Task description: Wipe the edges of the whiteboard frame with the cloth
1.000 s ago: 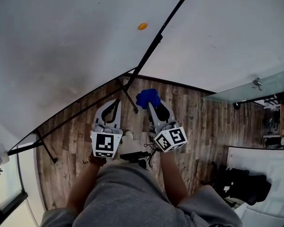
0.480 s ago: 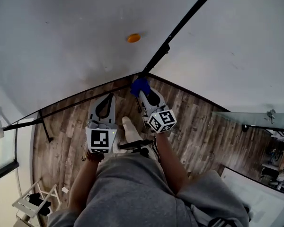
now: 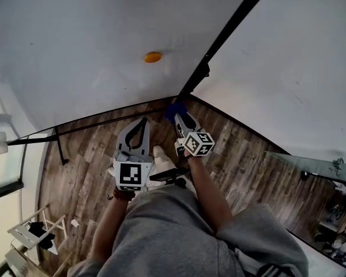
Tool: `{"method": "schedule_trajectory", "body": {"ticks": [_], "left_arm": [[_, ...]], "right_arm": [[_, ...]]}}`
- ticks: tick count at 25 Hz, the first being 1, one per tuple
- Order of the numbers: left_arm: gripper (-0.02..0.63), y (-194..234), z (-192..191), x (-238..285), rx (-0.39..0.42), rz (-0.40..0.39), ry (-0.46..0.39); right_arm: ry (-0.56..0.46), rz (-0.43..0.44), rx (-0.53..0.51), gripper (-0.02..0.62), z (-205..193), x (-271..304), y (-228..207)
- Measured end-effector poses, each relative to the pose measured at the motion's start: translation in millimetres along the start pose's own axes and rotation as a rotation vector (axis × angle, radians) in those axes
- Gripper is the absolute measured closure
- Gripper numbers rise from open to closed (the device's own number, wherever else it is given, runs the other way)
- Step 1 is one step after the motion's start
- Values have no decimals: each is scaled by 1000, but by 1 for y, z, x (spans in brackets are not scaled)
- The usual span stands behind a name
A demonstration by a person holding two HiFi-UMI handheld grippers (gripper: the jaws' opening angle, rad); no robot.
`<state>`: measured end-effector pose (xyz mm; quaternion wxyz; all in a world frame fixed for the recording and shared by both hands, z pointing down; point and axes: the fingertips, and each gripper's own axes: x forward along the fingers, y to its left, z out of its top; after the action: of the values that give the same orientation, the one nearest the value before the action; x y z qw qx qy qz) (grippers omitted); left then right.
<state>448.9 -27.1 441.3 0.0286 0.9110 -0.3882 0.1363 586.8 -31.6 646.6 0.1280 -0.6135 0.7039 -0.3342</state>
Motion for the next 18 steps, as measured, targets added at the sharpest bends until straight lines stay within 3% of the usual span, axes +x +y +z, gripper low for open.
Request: {"method": "schedule_trajectory", "body": {"ticks": [18], "left_arm": [[594,16,6,0,21,87,-4]], "right_arm": [[59,-132,258,471,-42,43,-63]]}}
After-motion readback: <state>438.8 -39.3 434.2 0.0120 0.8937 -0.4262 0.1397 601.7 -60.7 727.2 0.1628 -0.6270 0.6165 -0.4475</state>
